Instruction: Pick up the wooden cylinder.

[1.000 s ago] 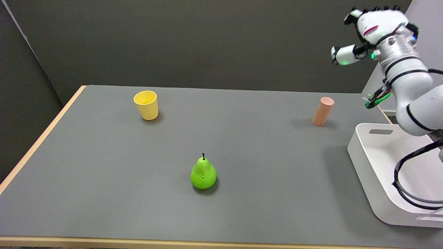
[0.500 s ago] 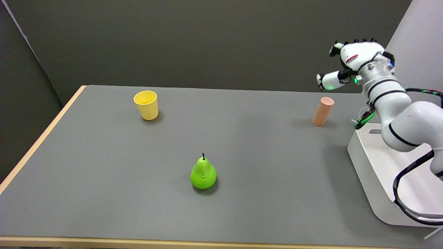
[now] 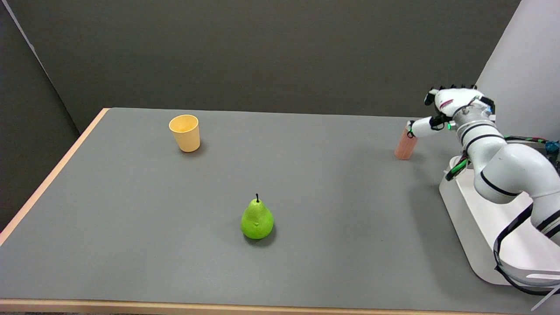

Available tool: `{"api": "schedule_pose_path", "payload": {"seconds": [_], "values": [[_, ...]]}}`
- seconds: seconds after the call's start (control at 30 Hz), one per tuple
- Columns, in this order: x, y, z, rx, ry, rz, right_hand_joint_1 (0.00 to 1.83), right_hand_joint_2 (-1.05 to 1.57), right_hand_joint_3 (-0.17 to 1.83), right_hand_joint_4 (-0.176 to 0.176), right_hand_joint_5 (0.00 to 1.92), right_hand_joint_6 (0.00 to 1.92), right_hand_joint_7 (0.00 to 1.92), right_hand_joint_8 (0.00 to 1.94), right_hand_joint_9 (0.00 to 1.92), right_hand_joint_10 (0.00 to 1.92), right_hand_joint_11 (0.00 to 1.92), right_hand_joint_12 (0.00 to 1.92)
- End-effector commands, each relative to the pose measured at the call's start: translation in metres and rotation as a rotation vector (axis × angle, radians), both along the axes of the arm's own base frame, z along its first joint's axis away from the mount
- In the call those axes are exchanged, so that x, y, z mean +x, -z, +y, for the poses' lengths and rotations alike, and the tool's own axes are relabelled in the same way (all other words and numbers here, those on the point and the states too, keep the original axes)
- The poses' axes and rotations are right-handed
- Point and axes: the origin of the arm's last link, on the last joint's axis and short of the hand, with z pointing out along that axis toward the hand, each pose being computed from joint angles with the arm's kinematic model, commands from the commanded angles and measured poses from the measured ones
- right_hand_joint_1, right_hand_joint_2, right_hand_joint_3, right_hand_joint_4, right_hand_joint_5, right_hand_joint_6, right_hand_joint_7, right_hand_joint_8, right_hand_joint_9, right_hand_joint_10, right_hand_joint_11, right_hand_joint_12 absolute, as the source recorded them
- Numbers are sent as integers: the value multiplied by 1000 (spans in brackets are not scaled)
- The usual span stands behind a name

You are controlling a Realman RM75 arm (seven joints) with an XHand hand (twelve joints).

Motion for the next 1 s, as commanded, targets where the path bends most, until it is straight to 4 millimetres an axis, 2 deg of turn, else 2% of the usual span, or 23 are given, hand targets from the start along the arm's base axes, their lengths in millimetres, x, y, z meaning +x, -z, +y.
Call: {"api": "schedule_pose_path", "payload": {"seconds": [0.03, 0.17, 0.33, 0.47, 0.6, 0.8, 1.0], "values": [[-25, 1, -4, -24, 23, -65, 411, 611, 890, 78, 328, 613, 486, 505, 422, 952, 465, 1668], [-12, 6, -7, 0, -9, -57, 405, 609, 888, 78, 329, 614, 485, 505, 423, 958, 465, 1668], [-10, 6, -11, 11, -16, -58, 398, 607, 885, 78, 331, 619, 484, 503, 423, 964, 470, 1668], [-16, 2, -10, 0, -1, -61, 392, 607, 883, 78, 332, 621, 483, 504, 423, 965, 481, 1668], [-30, -2, -5, -21, 29, -78, 385, 605, 880, 79, 332, 622, 483, 504, 423, 967, 505, 1674], [-48, 2, -4, -14, 48, -120, 383, 604, 879, 79, 332, 623, 483, 505, 423, 970, 505, 1674], [-52, 3, -8, -5, 50, -131, 382, 603, 879, 78, 334, 625, 485, 508, 428, 979, 519, 1680]]}}
